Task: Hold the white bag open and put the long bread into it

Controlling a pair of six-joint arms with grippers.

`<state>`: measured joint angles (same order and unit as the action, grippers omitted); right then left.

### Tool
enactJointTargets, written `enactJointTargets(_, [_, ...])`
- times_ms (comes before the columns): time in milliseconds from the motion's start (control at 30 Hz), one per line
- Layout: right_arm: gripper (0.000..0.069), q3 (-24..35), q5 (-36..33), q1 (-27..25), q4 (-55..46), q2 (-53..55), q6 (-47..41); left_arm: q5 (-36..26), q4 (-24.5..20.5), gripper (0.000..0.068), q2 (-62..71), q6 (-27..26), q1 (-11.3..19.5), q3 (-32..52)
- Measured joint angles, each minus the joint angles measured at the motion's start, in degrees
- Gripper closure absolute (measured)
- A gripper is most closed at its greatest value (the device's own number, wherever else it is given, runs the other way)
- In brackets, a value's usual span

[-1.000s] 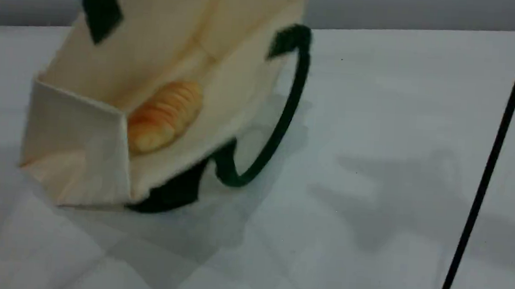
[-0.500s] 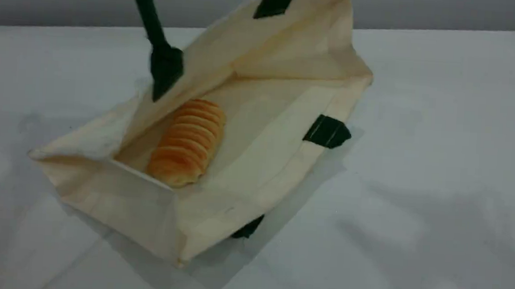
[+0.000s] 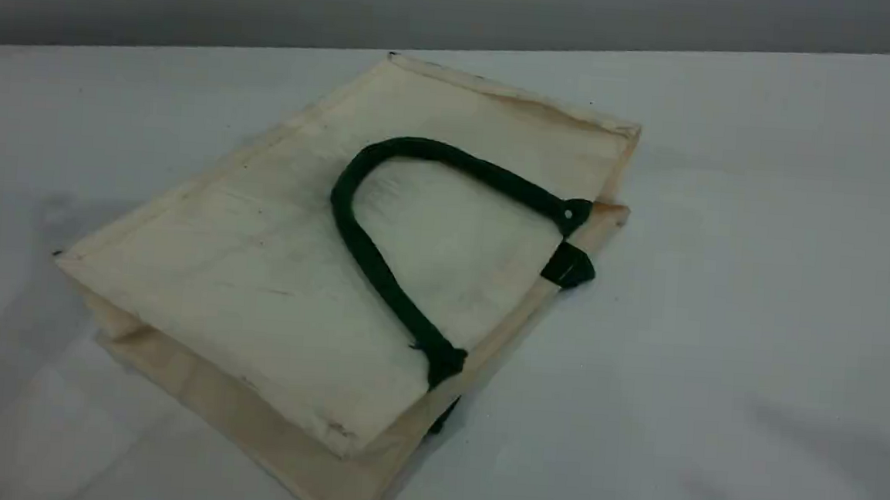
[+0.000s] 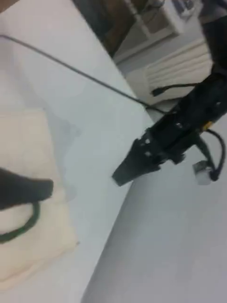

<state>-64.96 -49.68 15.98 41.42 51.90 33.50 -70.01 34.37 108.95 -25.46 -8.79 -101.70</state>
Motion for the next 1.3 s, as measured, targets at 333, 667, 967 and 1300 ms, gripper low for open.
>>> enactJointTargets(333, [0.0199, 0.0, -9.9, 0.0, -18.0, -8.8, -13.3, -0.1, 3.8, 0.0246, -4.9, 0.4, -0.1, 0.0])
enactJointTargets(667, [0.0227, 4.1, -17.1, 0.0, -27.4, -19.5, -22.4, 0.0, 4.6, 0.0246, -12.0, 2.3, -8.5, 0.0])
enactJointTargets(967, [0.0228, 16.8, -19.3, 0.0, -29.1, -31.8, -26.4, -0.1, -2.3, 0.0246, -18.6, 8.3, -19.4, 0.0])
enactJointTargets(1300, [0.0228, 28.4, -17.7, 0.0, -34.3, -45.2, -28.6, -0.1, -12.4, 0.0246, -31.1, 18.6, -30.1, 7.0])
